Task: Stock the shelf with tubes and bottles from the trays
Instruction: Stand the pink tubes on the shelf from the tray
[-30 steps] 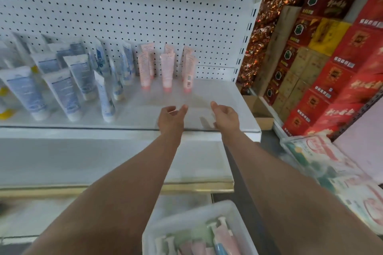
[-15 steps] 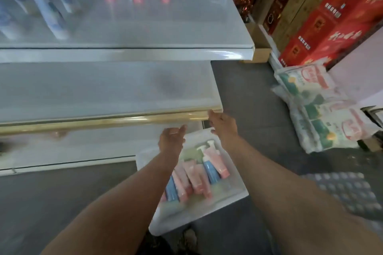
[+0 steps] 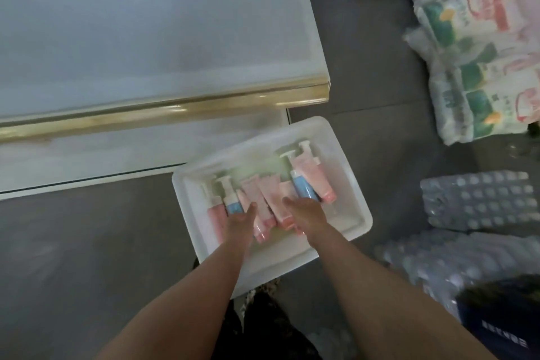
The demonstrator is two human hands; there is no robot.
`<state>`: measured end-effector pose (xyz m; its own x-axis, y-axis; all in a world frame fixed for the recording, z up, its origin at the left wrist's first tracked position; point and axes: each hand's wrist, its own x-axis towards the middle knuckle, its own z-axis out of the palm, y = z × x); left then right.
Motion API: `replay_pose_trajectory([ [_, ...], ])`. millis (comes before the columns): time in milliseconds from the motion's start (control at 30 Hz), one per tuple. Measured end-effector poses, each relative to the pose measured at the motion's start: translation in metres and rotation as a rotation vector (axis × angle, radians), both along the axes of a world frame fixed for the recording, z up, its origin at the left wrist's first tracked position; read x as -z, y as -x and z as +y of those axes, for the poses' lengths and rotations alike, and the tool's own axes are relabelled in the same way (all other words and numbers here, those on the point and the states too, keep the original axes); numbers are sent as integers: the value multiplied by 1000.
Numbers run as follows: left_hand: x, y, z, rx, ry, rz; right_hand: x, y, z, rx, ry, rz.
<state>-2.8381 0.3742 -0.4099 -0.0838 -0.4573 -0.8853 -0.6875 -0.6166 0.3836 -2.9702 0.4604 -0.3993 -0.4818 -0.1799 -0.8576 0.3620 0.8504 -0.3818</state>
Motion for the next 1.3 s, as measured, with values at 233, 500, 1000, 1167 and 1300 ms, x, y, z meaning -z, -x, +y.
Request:
replay_pose_trajectory([
  [233,30,11,3,-268,-23,-11,47,-15,-3,66,10,-37],
  [500,33,26,12,-208,-110,-81,68,-12,-5,213,16,-149],
  [1000,50,24,16,-33,69,-302,92,-7,0,218,-41,-159],
  [1167,49,26,18,32,11,-310,81,12,12,369,90,-389],
  [1300,52,24,28,2,-53,-286,79,10,19,388,110,-419],
])
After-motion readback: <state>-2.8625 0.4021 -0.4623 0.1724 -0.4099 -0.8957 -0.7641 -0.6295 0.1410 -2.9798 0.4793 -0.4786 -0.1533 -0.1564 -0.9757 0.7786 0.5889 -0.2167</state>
